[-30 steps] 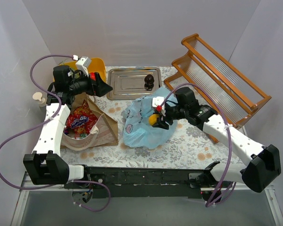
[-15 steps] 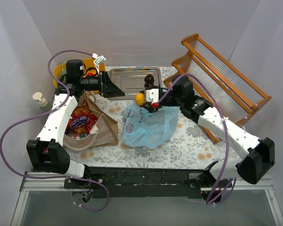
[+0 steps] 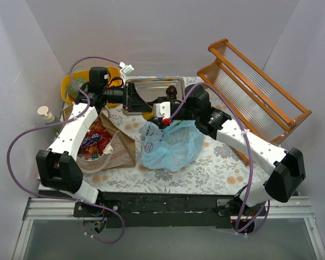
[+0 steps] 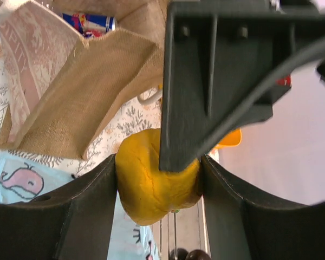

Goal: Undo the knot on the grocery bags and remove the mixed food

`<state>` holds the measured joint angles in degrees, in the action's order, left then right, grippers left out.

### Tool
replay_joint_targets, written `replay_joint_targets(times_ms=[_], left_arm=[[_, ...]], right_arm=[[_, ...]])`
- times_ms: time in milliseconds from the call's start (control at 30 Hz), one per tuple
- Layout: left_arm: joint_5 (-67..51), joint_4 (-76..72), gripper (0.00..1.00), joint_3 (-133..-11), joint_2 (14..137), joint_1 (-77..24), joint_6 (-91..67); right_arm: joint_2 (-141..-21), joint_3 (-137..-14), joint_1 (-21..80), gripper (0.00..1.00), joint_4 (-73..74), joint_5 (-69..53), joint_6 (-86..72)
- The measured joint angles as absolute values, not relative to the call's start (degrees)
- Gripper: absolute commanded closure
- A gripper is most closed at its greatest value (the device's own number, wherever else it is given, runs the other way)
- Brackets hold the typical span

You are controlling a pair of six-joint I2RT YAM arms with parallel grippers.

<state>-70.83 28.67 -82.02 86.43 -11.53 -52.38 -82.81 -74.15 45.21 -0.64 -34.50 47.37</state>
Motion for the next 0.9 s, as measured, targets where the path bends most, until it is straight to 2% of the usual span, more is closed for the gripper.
replay_joint_targets(times_ms=[67, 100, 133, 167, 200, 233, 267, 300, 333, 367, 467, 567, 733, 900], left_arm=[[-70.96, 28.56, 0.18, -82.56, 87.66, -11.73, -52.38], [-70.98, 28.36, 0.3, -82.67, 88.25, -11.75, -52.36], [-71.44, 28.38, 0.37, -82.83, 88.84, -11.75, -52.38], [-71.99, 28.45, 0.47, -82.96, 89.34, -11.75, -52.51], [-72.36, 28.32, 0.64, -83.09, 89.73, -11.75, -52.66], [-72.55, 28.29, 0.76, -83.11, 90.04, -11.75, -52.75], [-72.36, 28.34, 0.87, -83.15, 90.3, -11.73, -52.34], [-72.53, 28.25, 1.0, -83.24, 90.63, -11.64, -52.14], [-72.49, 28.16, 1.0, -83.35, 90.91, -11.62, -51.9], [-72.36, 28.38, 1.0, -83.57, 91.15, -11.6, -51.75], [-69.97, 31.22, 1.0, -86.54, 92.31, -11.29, -48.77], [-62.59, 34.37, 1.0, -93.51, 94.41, -10.7, -43.44], [-39.64, 32.16, 1.0, -101.27, 97.56, -9.06, -38.11], [-19.25, 26.96, 1.0, -109.01, 106.63, -6.42, -34.52]], right_arm=[[-83.37, -74.52, 46.09, 0.92, -1.78, -34.26, 47.33], [-83.94, -74.96, 46.5, 0.91, -2.39, -33.89, 47.33], [-84.44, -75.26, 46.7, 0.9, -2.72, -33.26, 47.27], [-85.03, -75.5, 46.96, 0.76, -3.01, -32.49, 47.18], [-85.67, -75.61, 46.98, 0.63, -3.25, -31.92, 47.22], [-86.3, -75.64, 46.96, 0.52, -3.36, -31.31, 47.37], [-86.74, -75.64, 46.96, 0.25, -3.44, -30.63, 47.62], [-86.98, -75.64, 46.98, 0.11, -3.66, -29.93, 47.59], [-87.02, -75.53, 47.03, 0.03, -3.68, -29.1, 47.62], [-86.96, -75.35, 47.13, 0.02, -3.81, -28.14, 47.62], [-85.01, -73.17, 47.33, 0.02, -4.64, -23.97, 48.05], [-78.41, -66.61, 47.07, 0.02, -5.06, -19.64, 46.39], [-68.69, -60.23, 46.02, 0.02, -3.49, -15.64, 42.06], [-67.81, -60.05, 46.04, 0.02, -0.73, -13.8, 37.12]])
